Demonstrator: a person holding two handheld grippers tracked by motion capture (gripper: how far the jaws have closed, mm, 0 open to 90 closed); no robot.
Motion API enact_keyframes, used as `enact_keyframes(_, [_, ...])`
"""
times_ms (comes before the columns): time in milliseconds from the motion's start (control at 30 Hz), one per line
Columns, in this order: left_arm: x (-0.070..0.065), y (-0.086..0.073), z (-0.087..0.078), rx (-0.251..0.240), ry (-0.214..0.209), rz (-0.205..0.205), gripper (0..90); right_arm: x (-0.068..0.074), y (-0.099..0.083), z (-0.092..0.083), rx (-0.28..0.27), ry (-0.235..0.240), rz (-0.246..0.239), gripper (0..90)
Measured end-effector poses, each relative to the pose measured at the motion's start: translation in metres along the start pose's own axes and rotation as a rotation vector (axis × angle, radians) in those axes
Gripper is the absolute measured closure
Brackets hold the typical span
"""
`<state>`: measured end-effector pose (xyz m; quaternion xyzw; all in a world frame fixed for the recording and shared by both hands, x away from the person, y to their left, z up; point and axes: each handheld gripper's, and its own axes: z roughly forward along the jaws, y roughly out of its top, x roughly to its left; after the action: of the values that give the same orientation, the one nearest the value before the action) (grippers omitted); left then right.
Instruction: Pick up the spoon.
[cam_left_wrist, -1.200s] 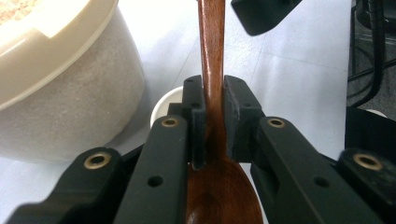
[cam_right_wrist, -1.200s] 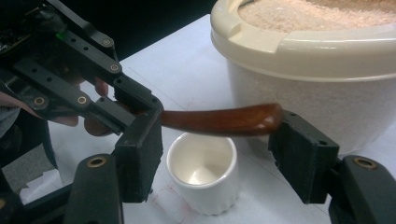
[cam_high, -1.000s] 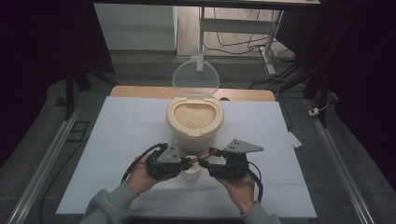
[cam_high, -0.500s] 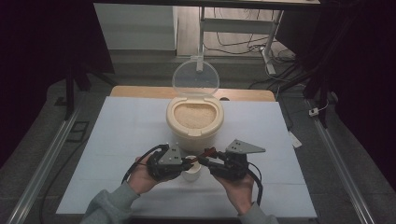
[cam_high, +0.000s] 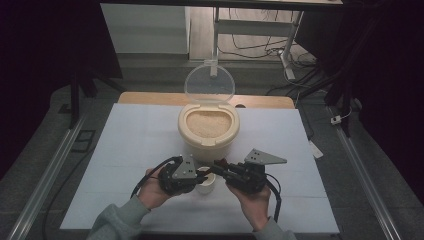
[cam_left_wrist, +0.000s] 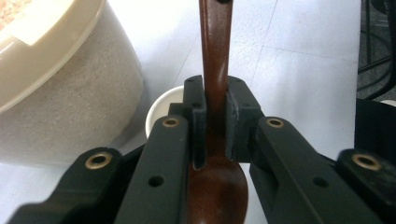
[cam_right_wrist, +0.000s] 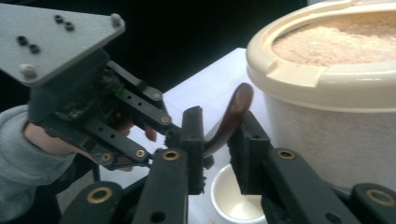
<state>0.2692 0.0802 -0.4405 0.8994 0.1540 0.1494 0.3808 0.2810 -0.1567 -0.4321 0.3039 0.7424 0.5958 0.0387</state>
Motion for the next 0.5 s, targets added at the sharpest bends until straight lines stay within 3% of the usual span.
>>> enact_keyframes(133, [-0.0011,0.0002,-0.0004,-0.003,0.001,0.009,79.5,0.0023,0.0009,0.0000,-0.008,0.037,-0.005,81.5])
enact_keyframes(500, [-0.0007,0.0006,-0.0020,-0.016,-0.014,0.007,79.1,0.0027,0.0012,-0.0013,-0.026,0.063,-0.031,82.7])
